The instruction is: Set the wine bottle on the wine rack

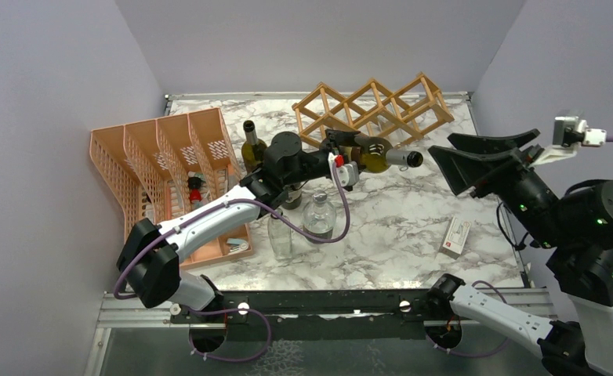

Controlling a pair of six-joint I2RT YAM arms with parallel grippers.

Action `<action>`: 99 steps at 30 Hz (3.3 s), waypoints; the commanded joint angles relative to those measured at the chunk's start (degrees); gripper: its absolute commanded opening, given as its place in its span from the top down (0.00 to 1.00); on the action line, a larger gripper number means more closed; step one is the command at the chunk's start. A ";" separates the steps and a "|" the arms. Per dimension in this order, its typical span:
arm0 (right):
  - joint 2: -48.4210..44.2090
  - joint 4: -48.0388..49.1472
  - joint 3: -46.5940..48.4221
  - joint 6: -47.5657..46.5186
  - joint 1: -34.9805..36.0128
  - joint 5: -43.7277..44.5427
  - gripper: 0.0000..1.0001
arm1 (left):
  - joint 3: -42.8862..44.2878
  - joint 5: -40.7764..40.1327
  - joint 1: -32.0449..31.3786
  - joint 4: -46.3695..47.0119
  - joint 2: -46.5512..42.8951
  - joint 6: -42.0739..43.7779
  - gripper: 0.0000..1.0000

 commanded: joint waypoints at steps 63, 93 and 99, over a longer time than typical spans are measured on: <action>11.86 -12.63 -7.68 1.13 0.34 21.48 0.99 | 6.39 -5.55 -1.08 -3.02 -1.49 45.21 0.01; 17.26 -3.86 -29.17 -1.05 -11.17 11.18 0.99 | 10.56 -44.52 -1.00 -11.97 -13.25 -38.84 0.01; 17.32 -3.03 -31.51 -2.47 -11.75 11.60 0.99 | 8.12 -45.10 -1.04 -14.34 -15.75 -42.13 0.01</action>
